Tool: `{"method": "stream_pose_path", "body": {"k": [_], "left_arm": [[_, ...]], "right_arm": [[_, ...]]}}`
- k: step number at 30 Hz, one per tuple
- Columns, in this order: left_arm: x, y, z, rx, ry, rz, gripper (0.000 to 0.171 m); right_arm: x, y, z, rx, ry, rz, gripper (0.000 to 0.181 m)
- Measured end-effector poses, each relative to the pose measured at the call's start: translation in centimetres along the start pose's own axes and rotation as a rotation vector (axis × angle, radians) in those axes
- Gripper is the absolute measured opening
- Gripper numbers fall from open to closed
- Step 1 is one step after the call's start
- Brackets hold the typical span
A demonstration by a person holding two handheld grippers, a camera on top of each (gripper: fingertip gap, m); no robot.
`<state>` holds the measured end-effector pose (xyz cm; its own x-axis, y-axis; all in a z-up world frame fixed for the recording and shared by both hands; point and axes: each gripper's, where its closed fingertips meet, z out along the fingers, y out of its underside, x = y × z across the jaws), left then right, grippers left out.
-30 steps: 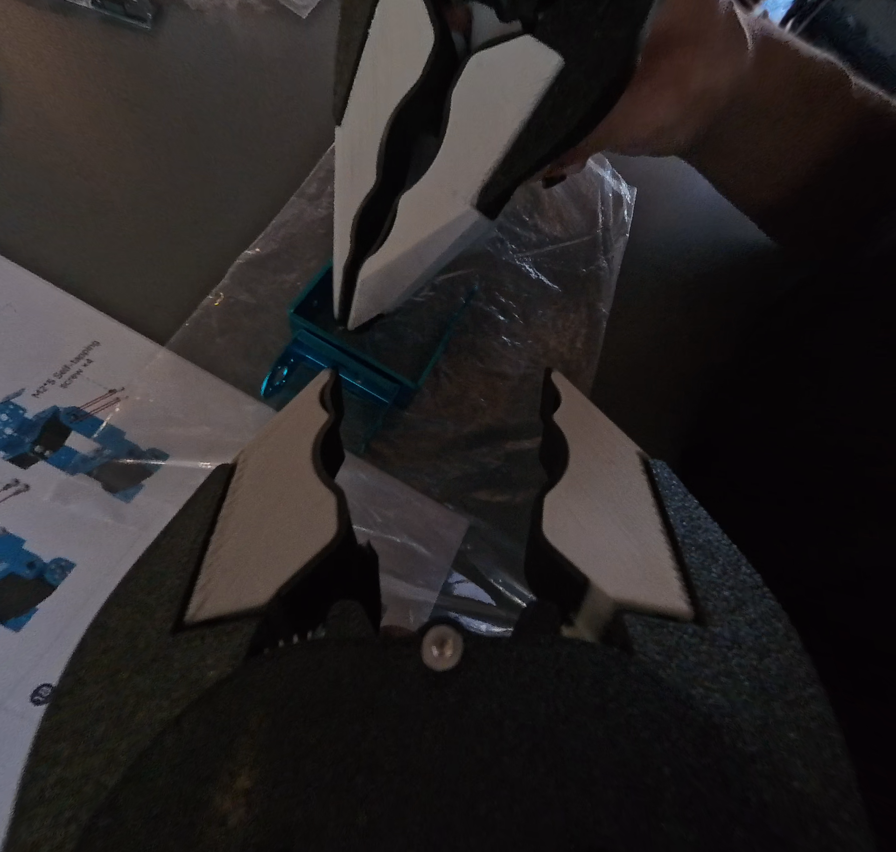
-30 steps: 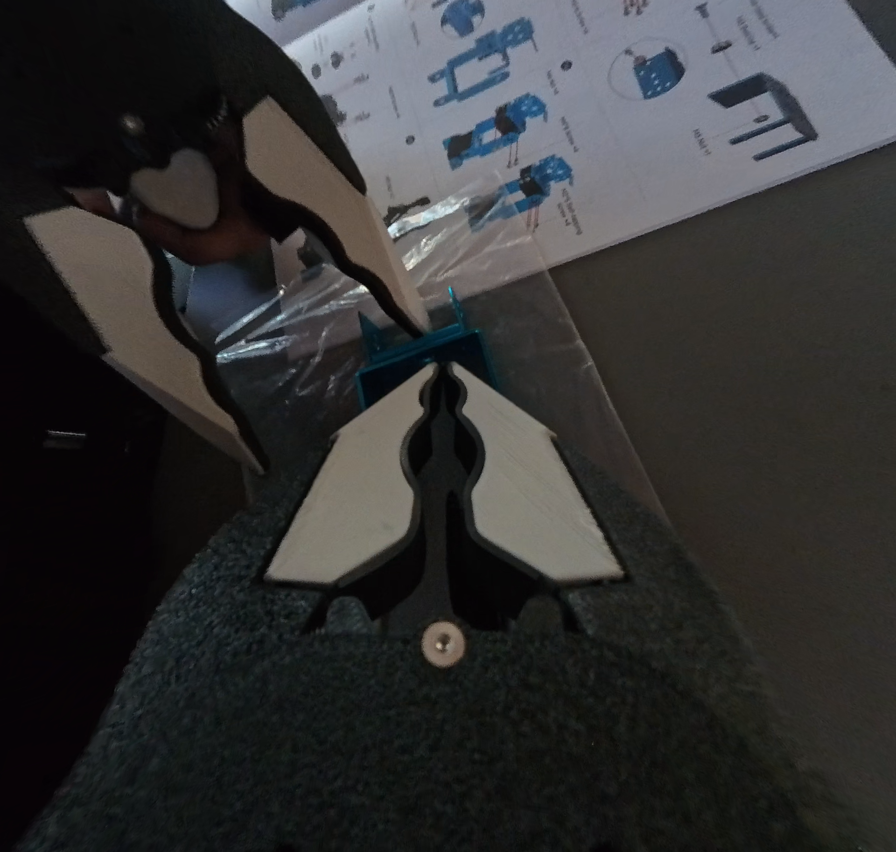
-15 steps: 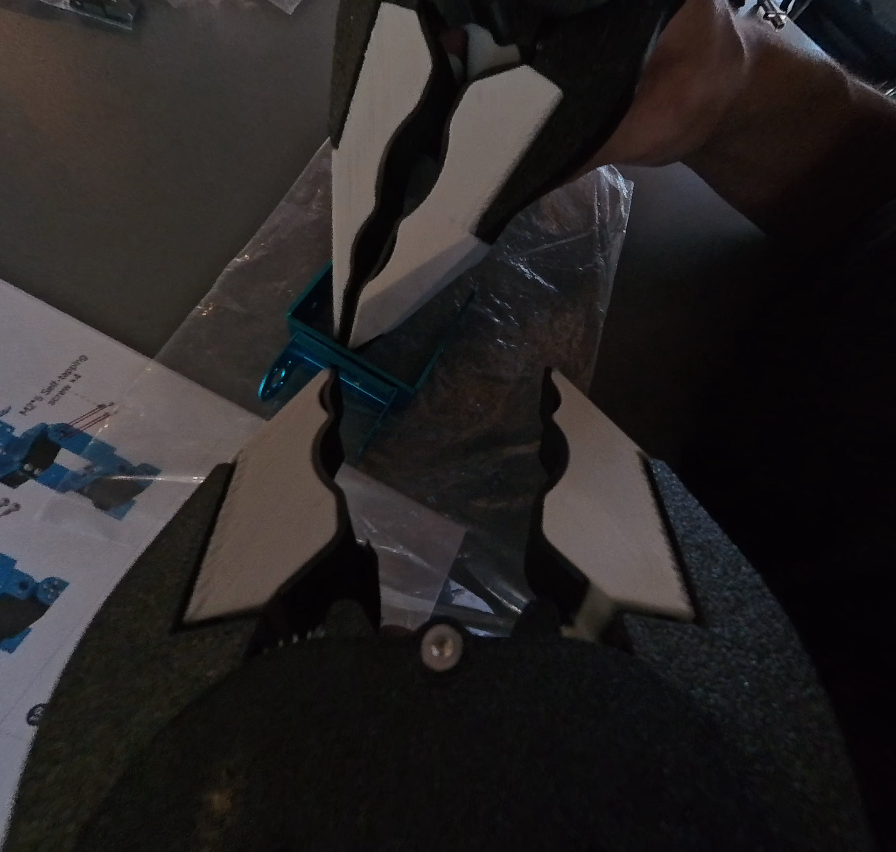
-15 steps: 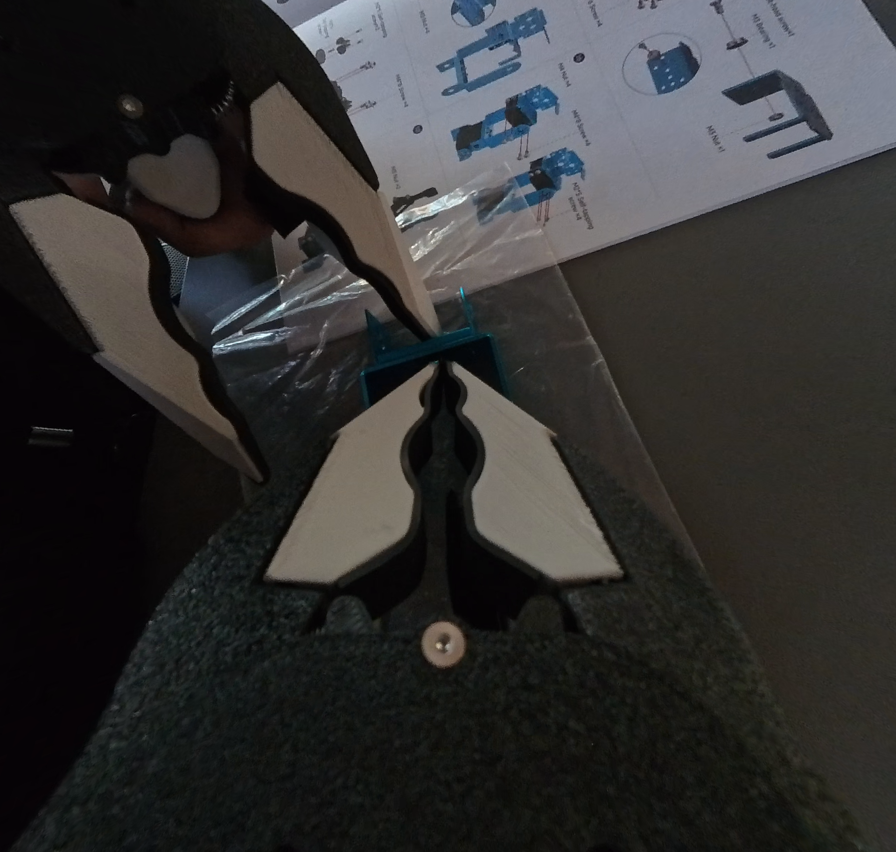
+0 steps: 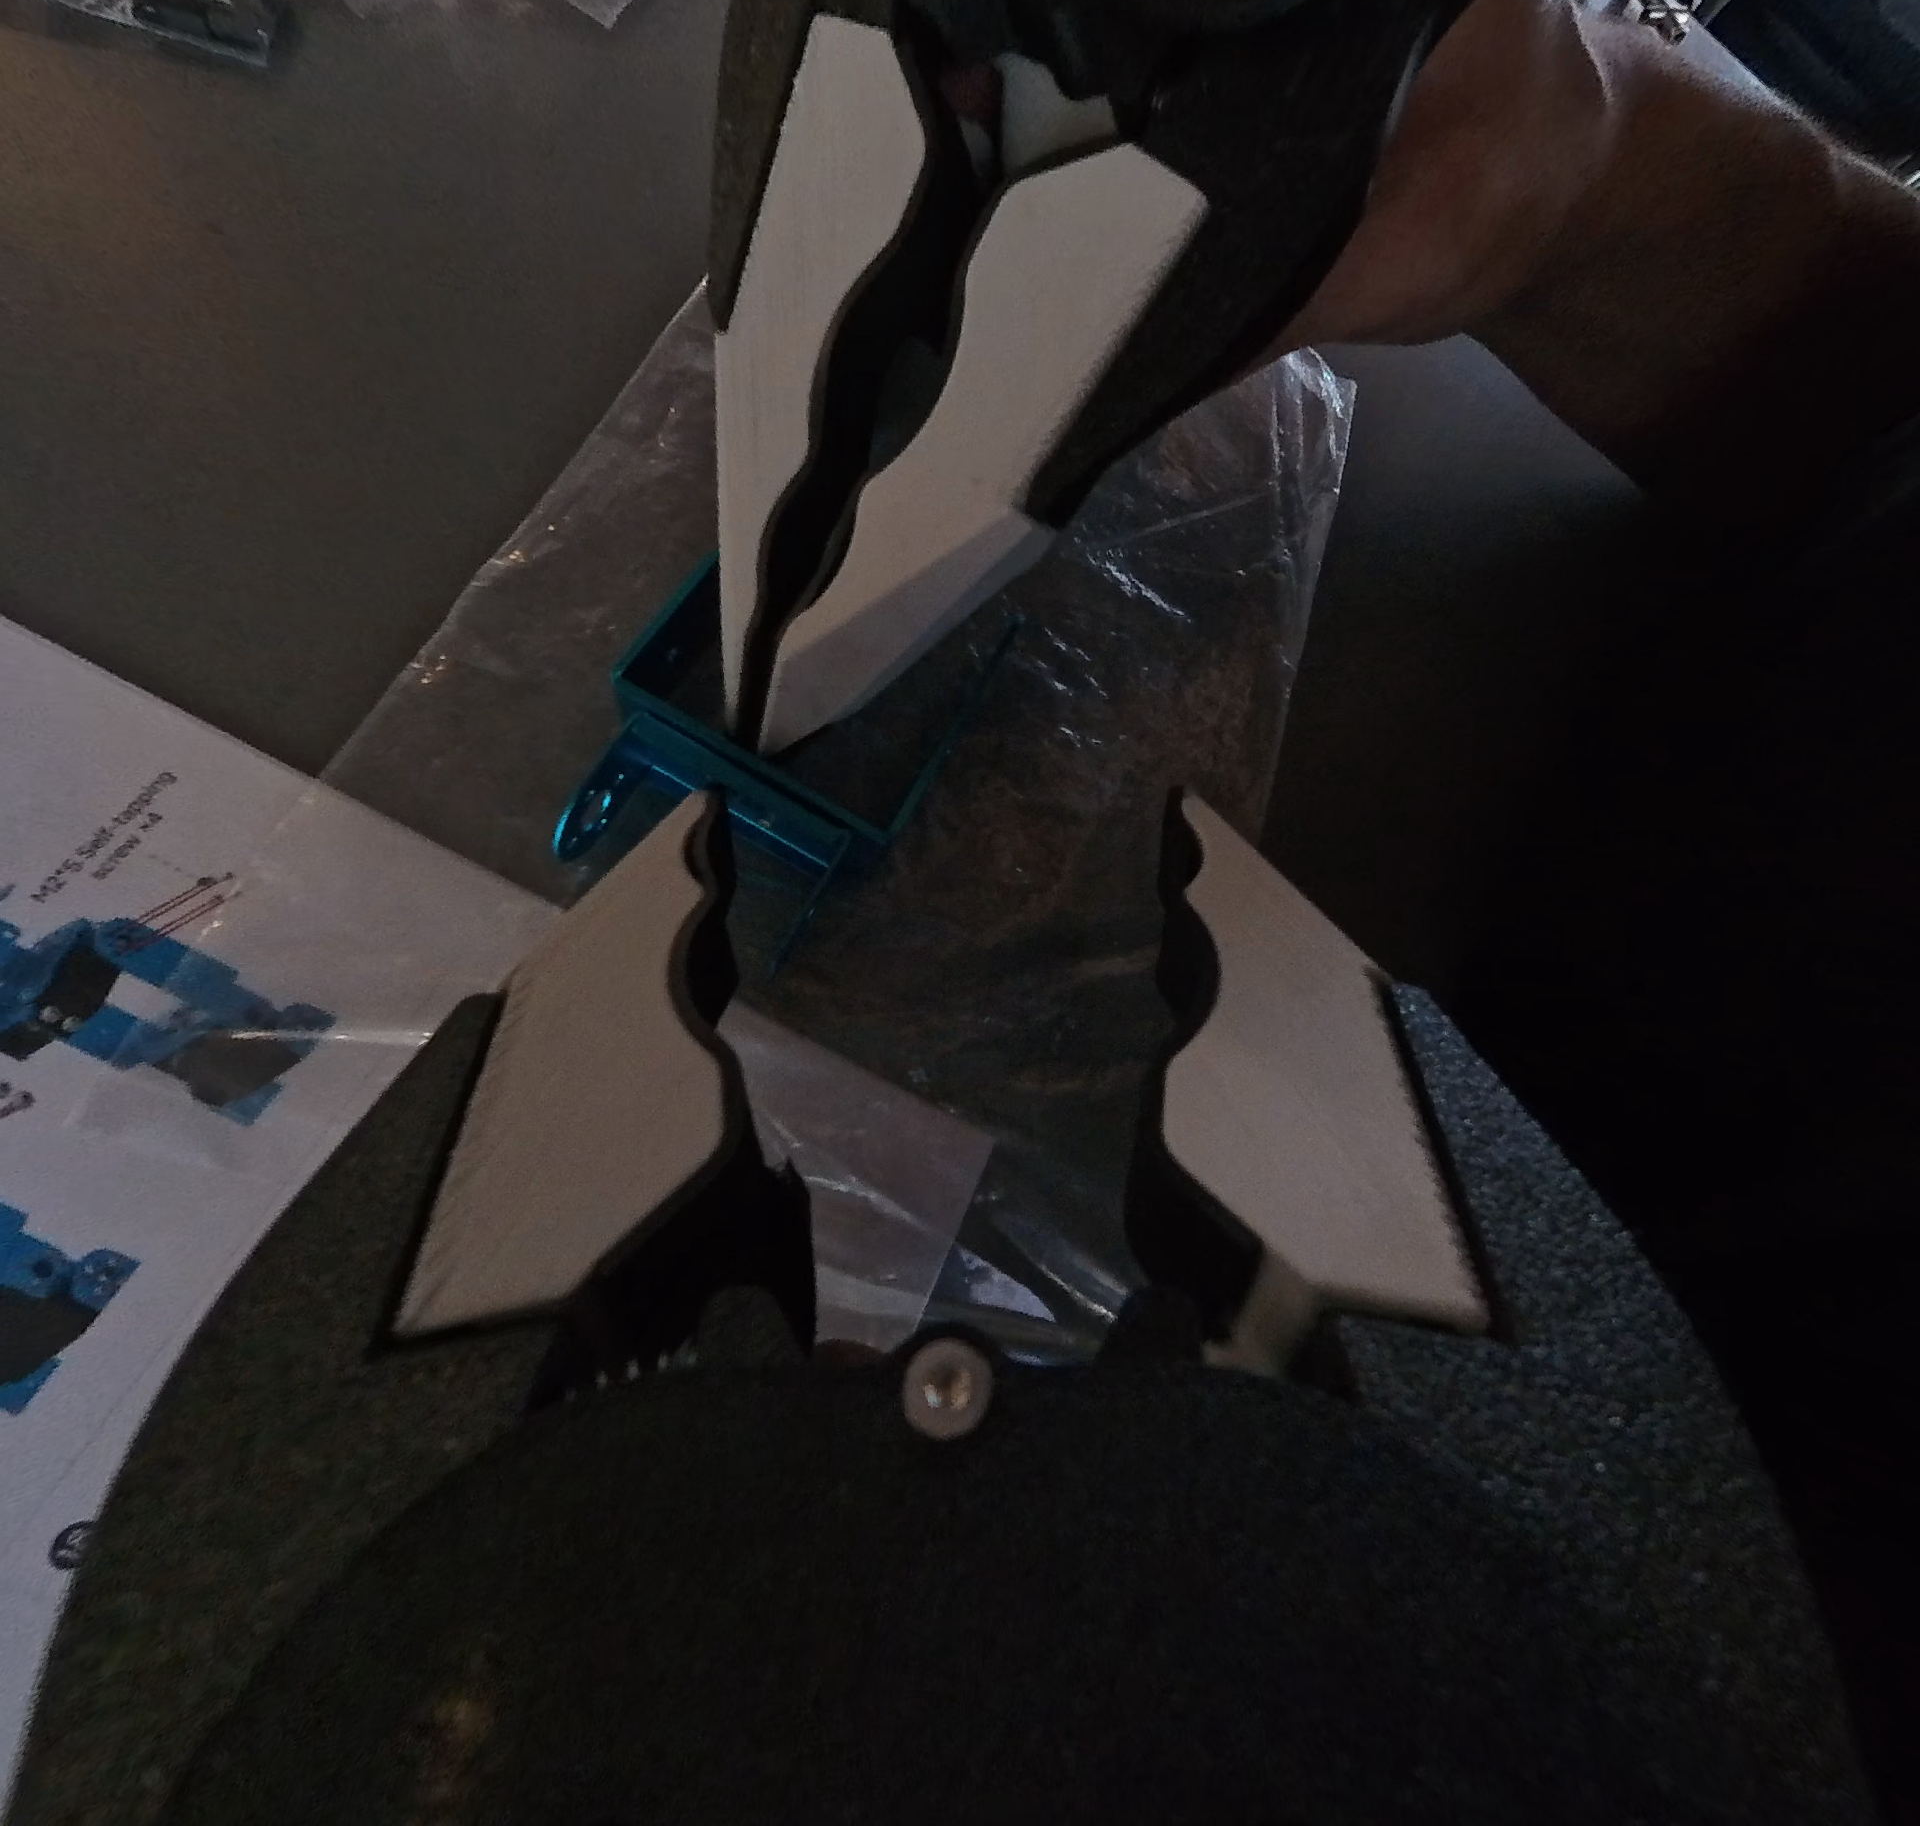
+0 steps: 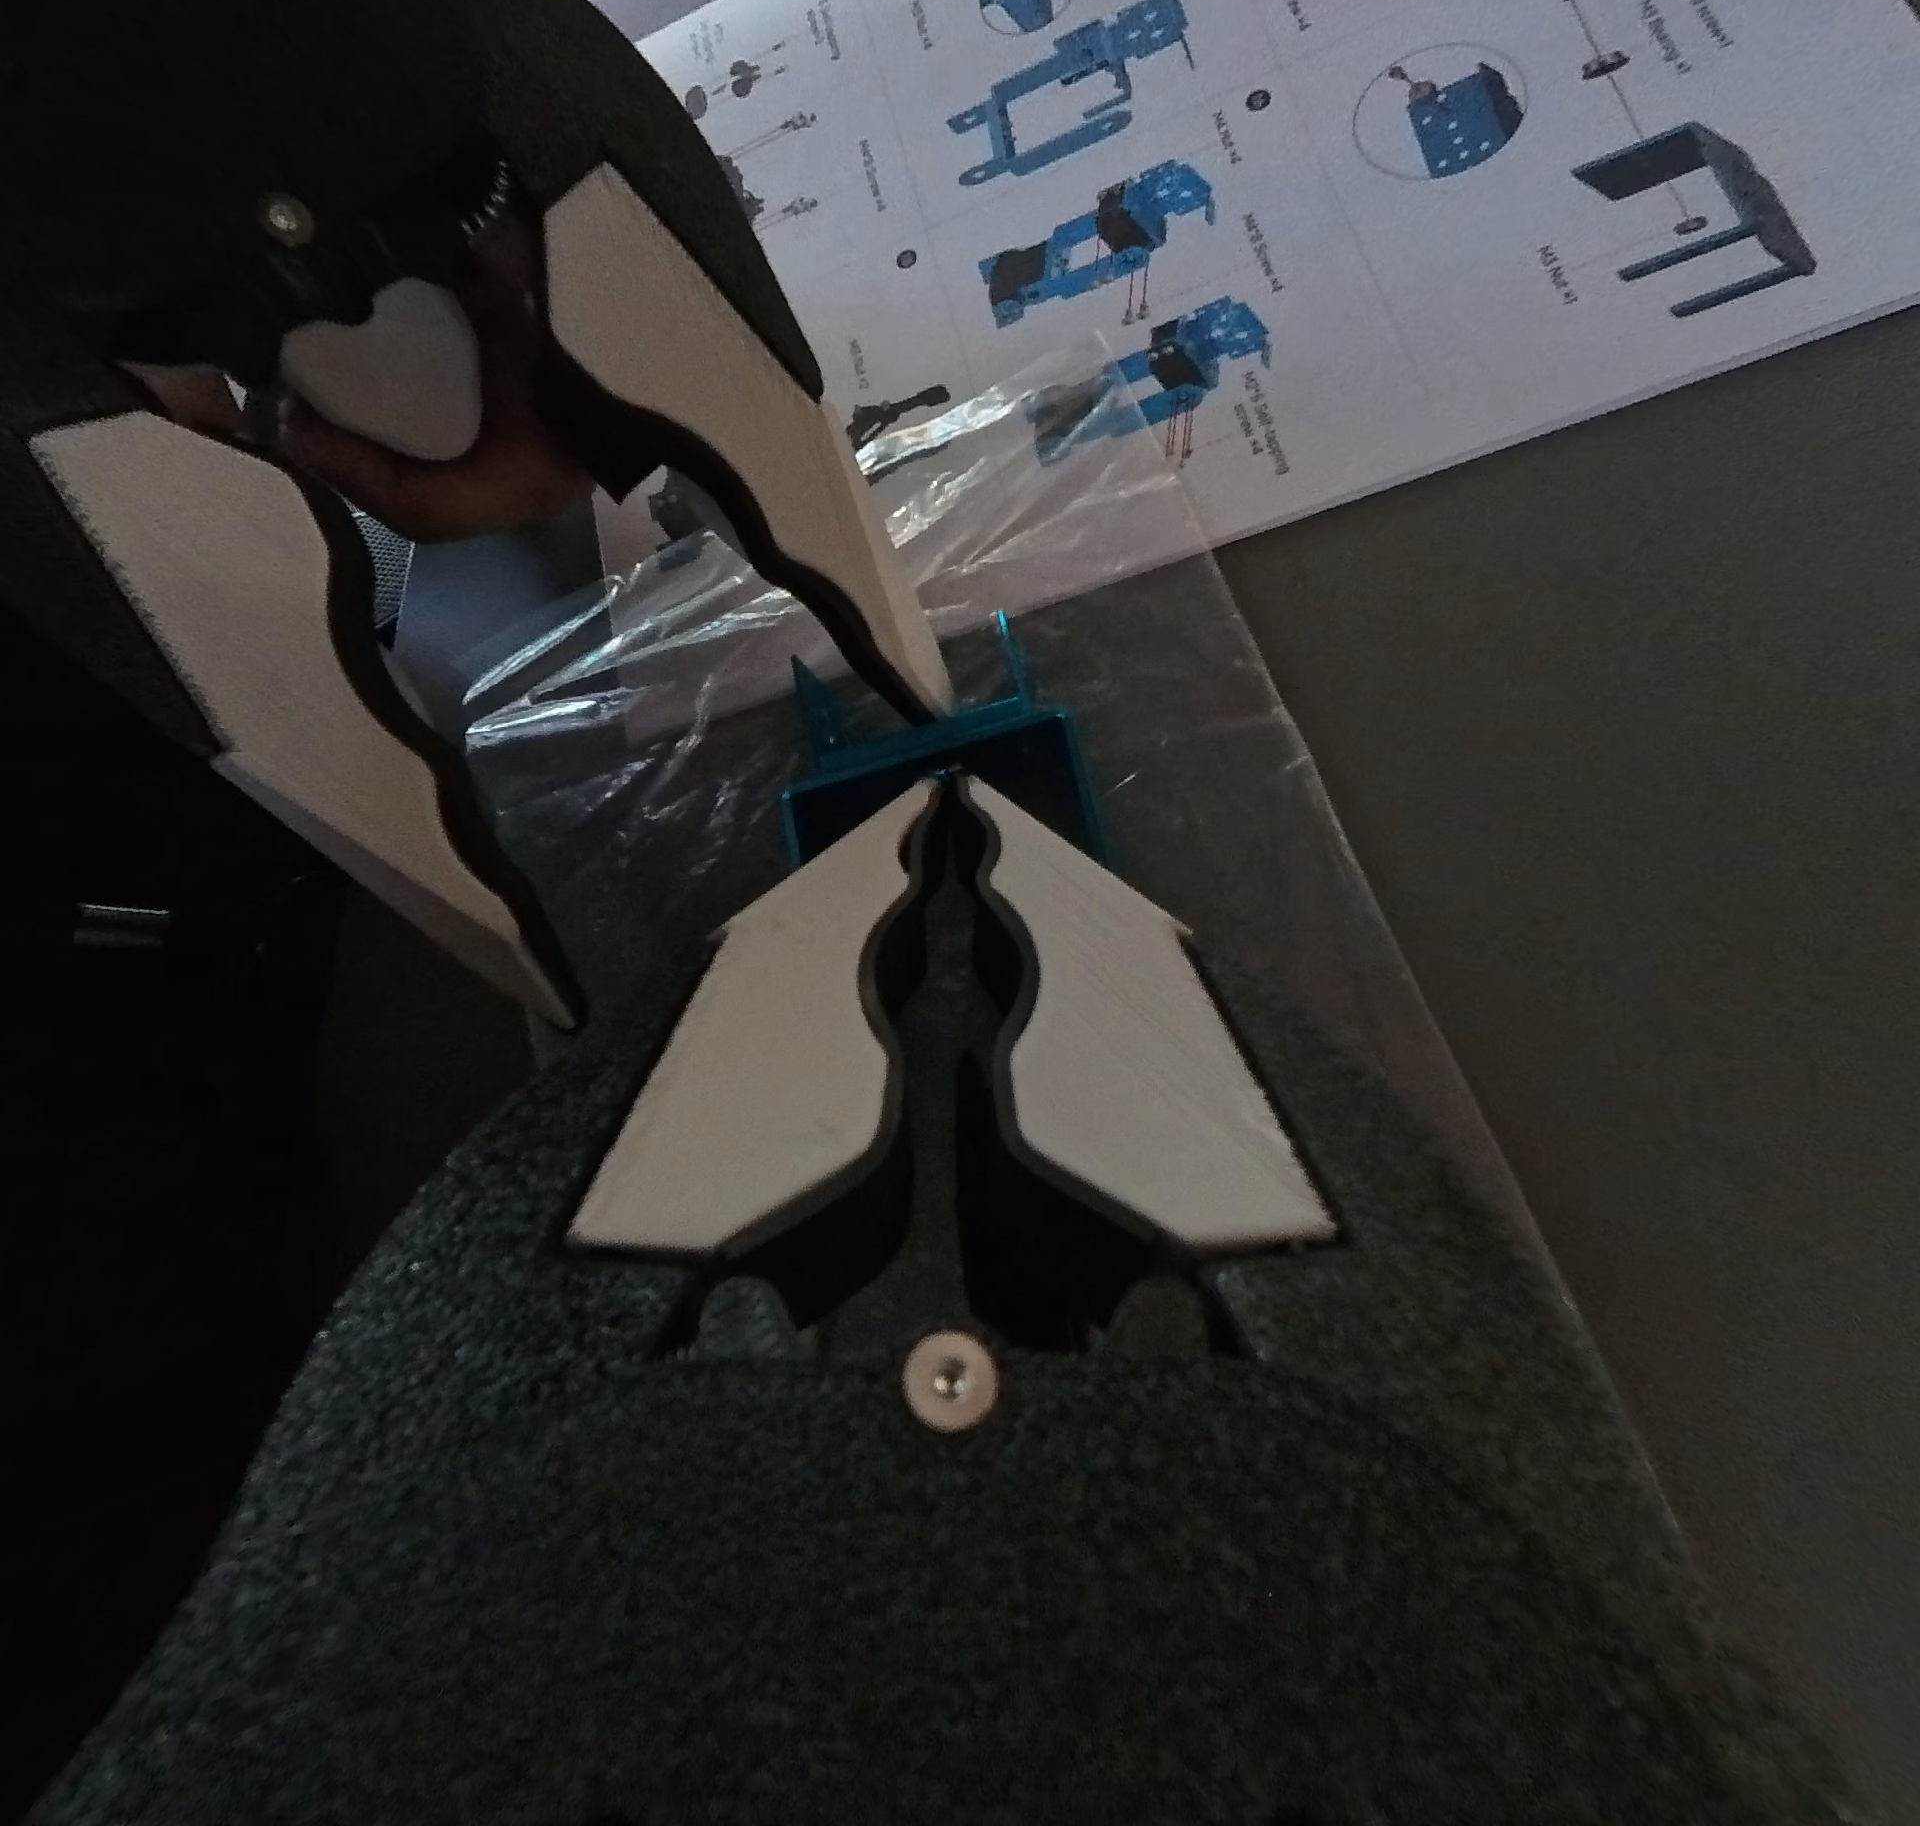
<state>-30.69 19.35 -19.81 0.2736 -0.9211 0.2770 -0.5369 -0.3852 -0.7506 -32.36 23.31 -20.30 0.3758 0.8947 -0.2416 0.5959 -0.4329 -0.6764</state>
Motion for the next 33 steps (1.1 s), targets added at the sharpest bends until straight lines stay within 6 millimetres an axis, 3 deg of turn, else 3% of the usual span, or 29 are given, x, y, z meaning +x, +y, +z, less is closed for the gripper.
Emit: {"method": "stream_pose_path", "body": {"k": [21, 24, 27, 30, 33], "left_arm": [[0.1, 0.0, 0.1, -0.003, 0.001, 0.001, 0.082], [0.1, 0.0, 0.1, -0.002, 0.002, 0.002, 0.082], [0.0, 0.0, 0.2, 0.001, 0.004, 0.000, 0.082], [0.1, 0.0, 0.2, 0.002, 0.007, 0.004, 0.083], [0.1, -0.1, 0.2, 0.003, 0.010, 0.009, 0.083]], "right_arm": [[0.2, -0.5, -1.0, 0.020, 0.025, -0.032, 0.000], [0.7, -1.0, -1.9, 0.056, 0.076, -0.118, 0.012], [1.5, -0.3, -1.6, -0.005, 0.104, -0.164, 0.048], [1.6, 0.2, -0.7, -0.069, 0.066, -0.178, 0.047], [1.3, 0.5, -0.2, -0.118, 0.028, -0.207, 0.034]]}}
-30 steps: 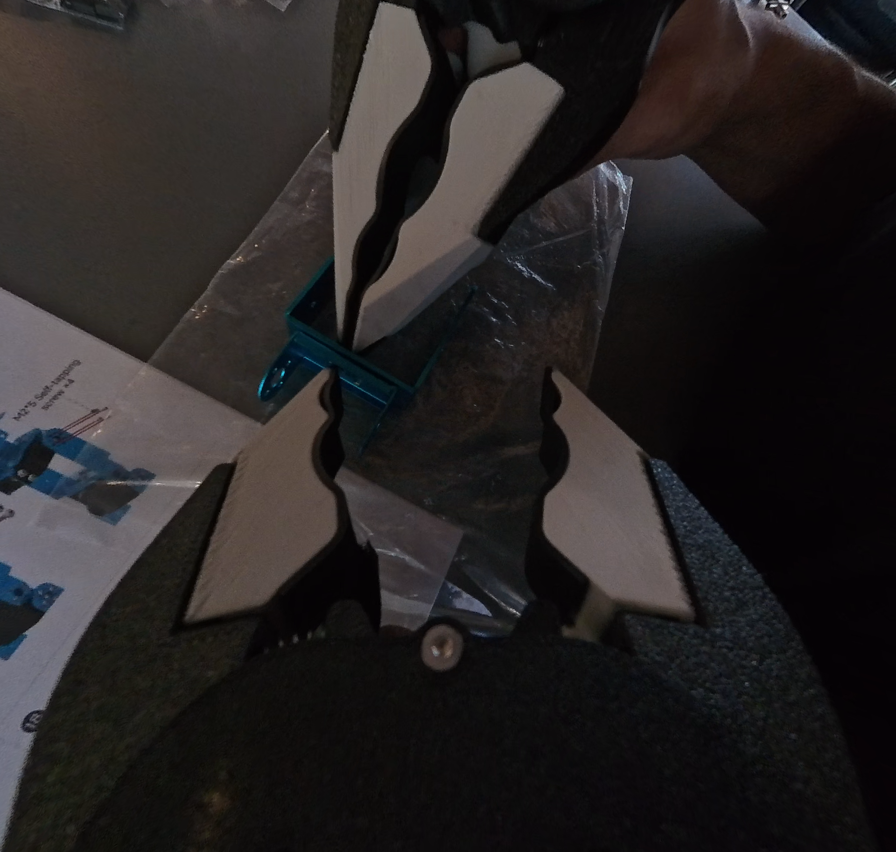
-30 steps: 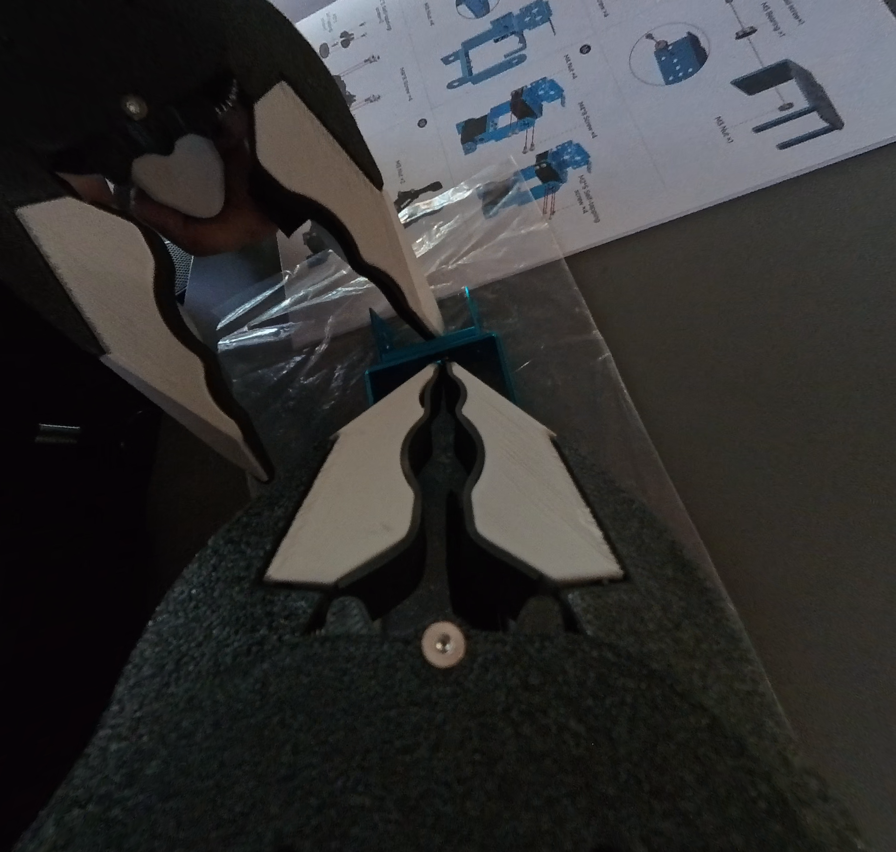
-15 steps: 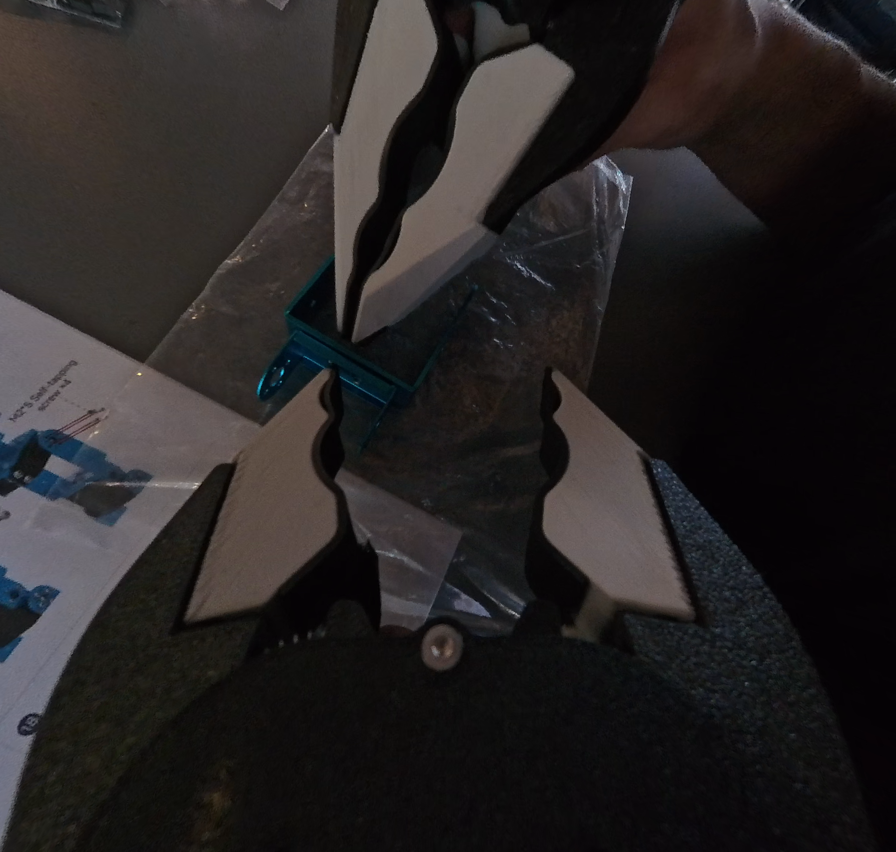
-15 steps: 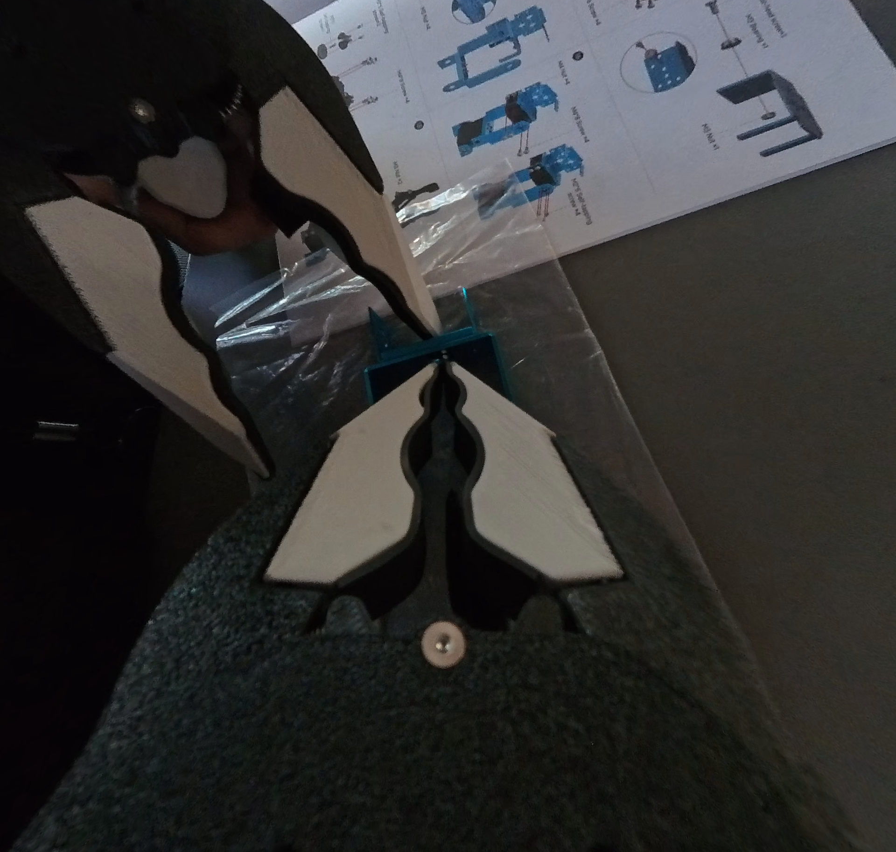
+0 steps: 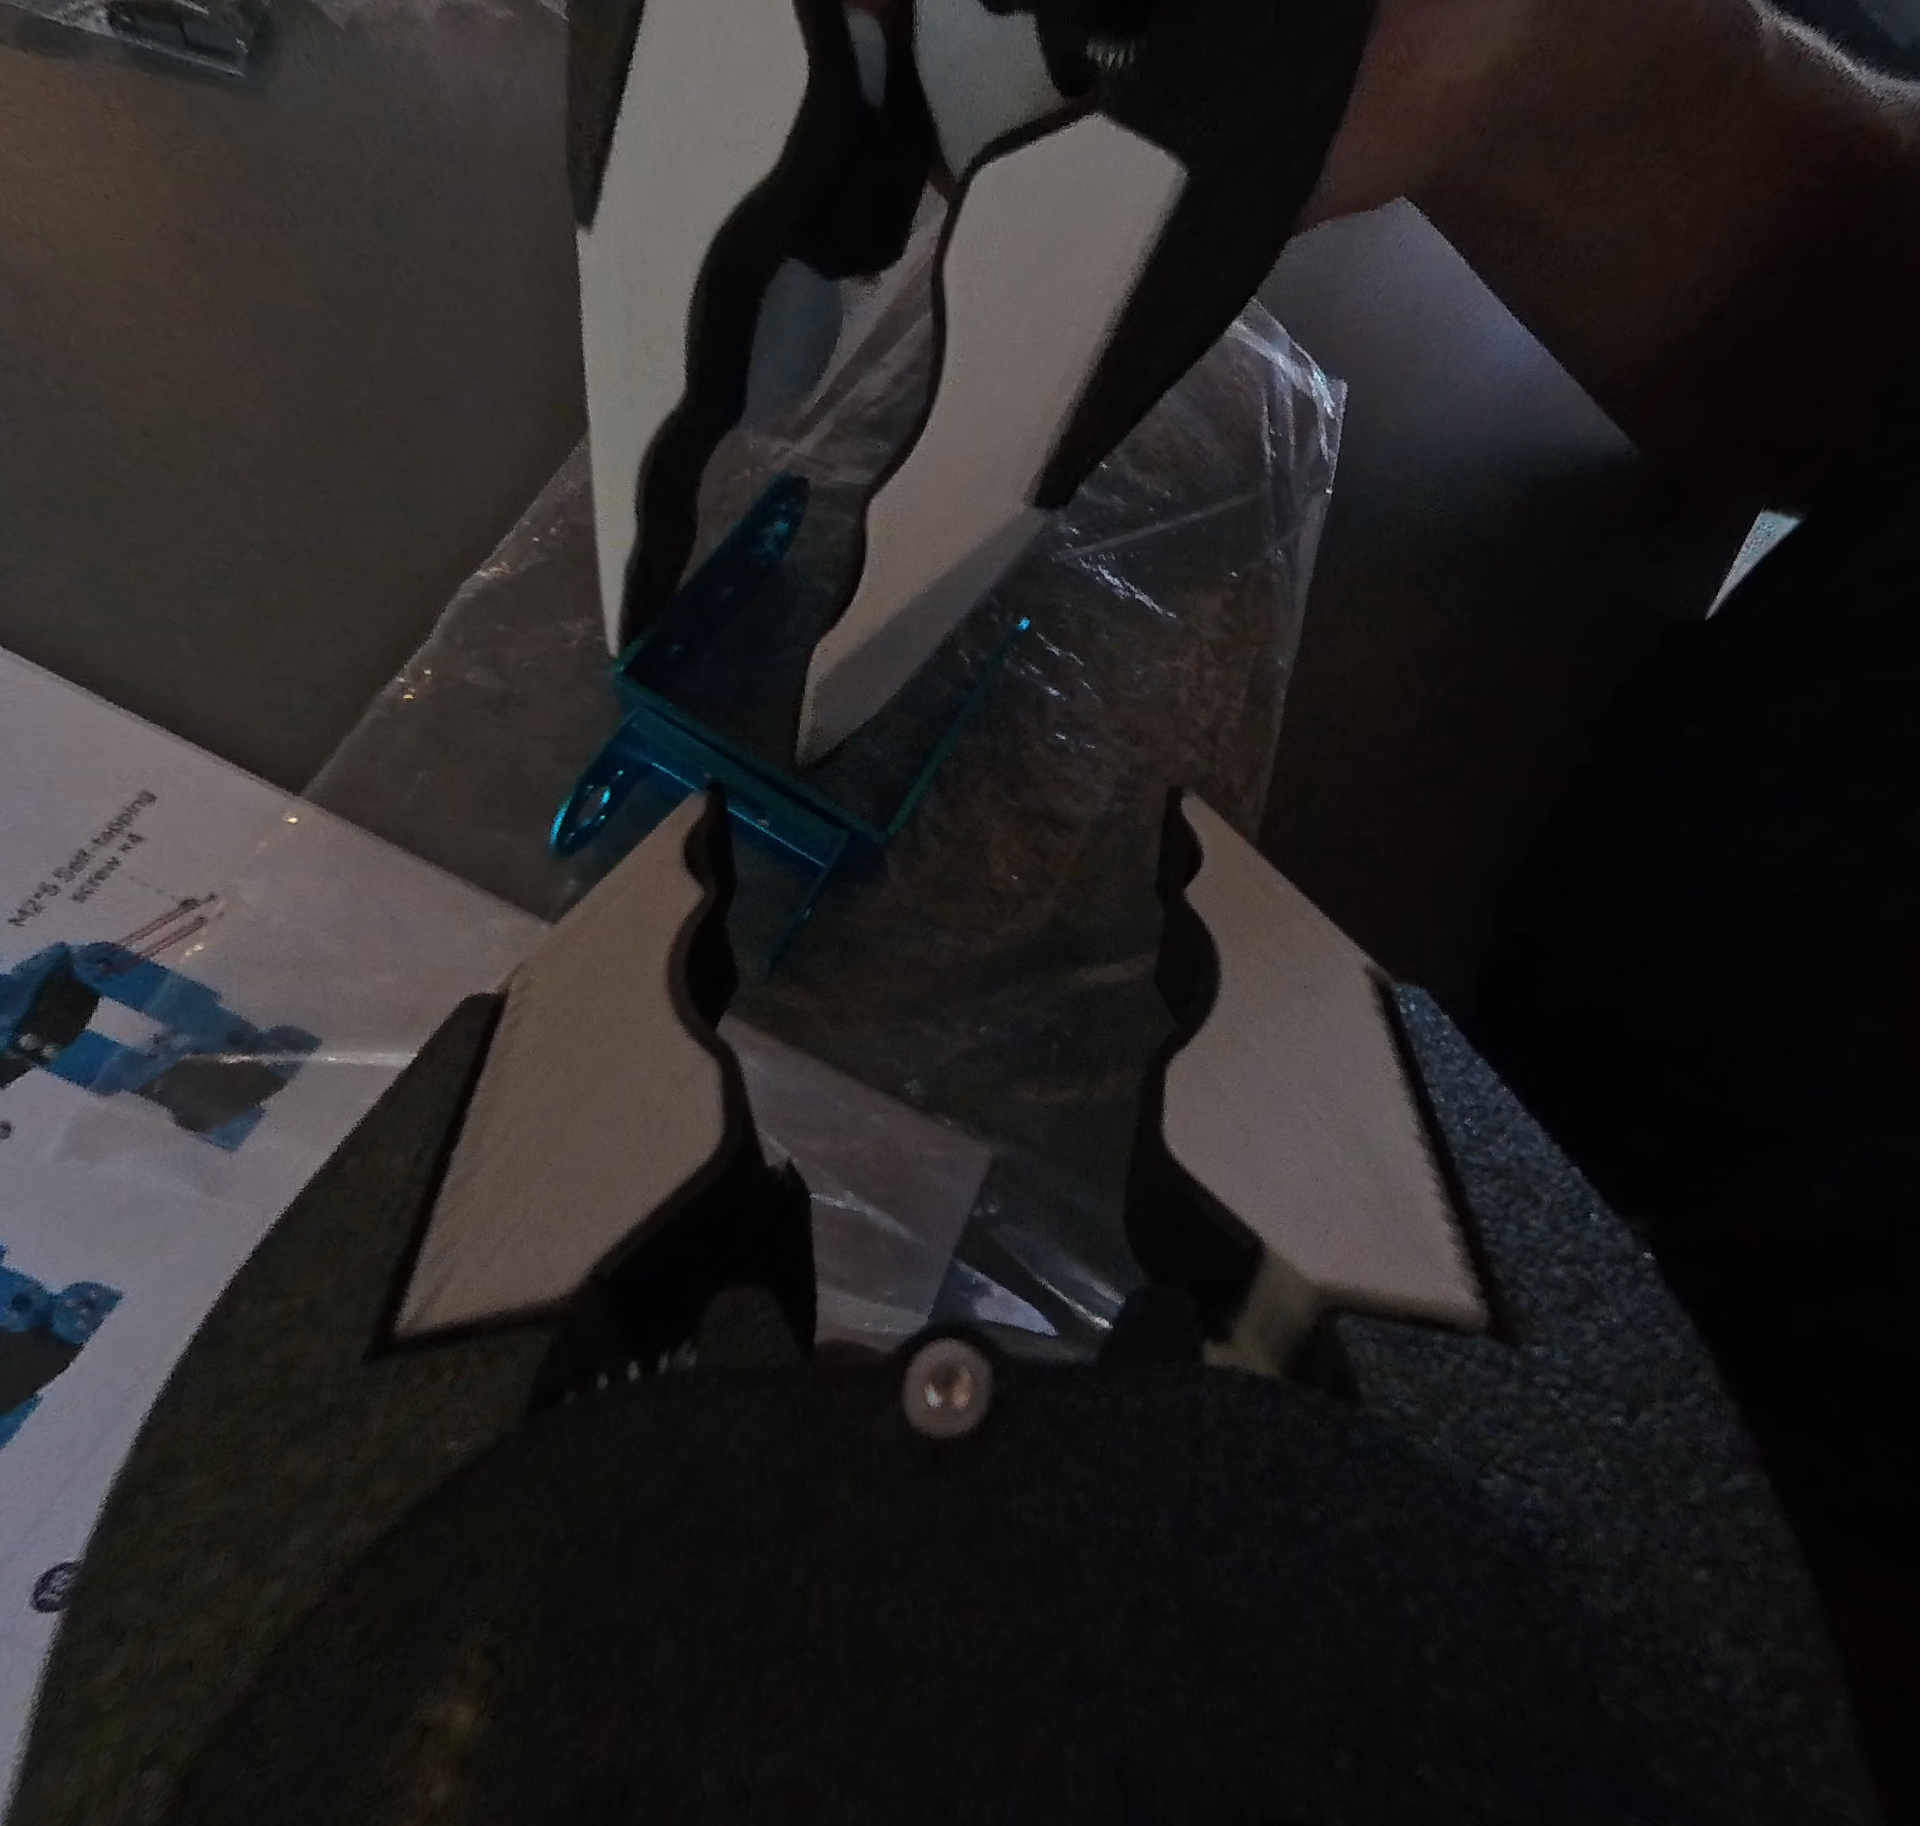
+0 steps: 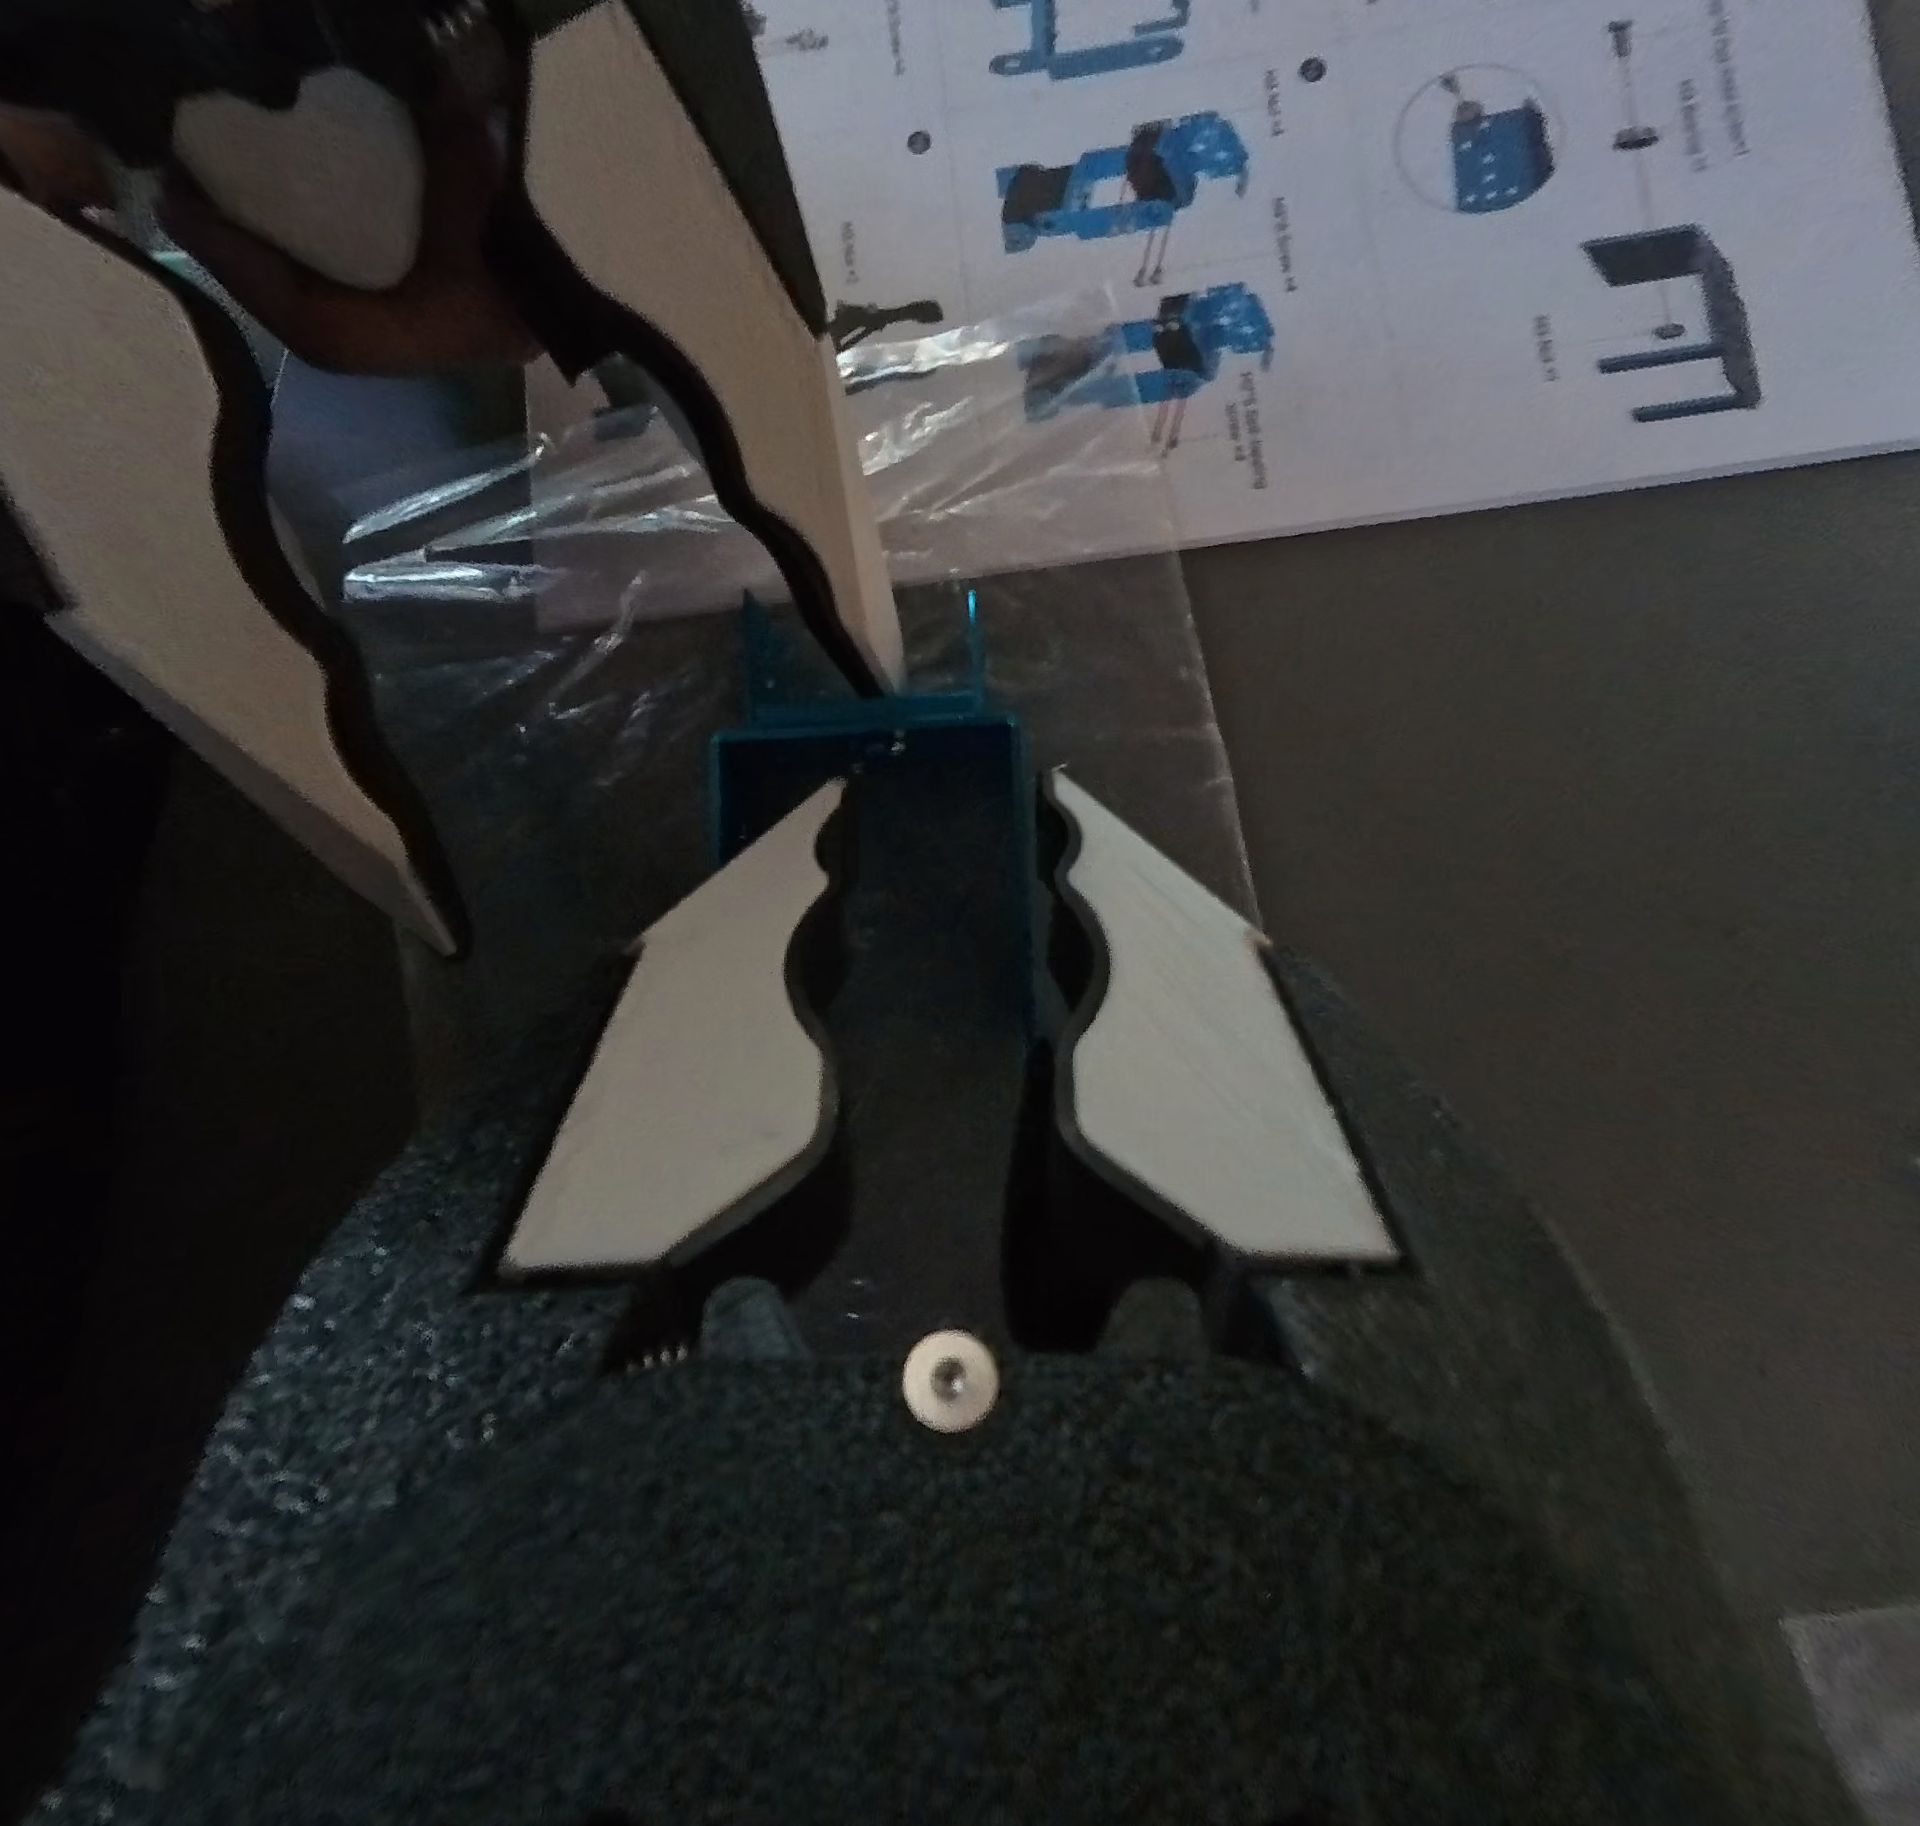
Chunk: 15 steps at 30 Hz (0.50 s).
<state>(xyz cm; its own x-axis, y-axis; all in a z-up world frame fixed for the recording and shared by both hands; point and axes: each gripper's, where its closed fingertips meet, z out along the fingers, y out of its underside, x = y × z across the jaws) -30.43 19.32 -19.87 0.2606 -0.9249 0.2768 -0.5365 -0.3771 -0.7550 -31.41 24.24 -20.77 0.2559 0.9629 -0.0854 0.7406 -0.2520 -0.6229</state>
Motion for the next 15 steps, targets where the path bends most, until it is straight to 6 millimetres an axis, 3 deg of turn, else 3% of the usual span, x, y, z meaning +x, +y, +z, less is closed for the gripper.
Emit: {"method": "stream_pose_path", "body": {"k": [15], "left_arm": [[0.19, -0.02, 0.16, -0.017, 0.002, 0.007, 0.083]], "right_arm": [[-0.08, -0.41, -0.02, 0.025, -0.050, 0.045, 0.027]]}}
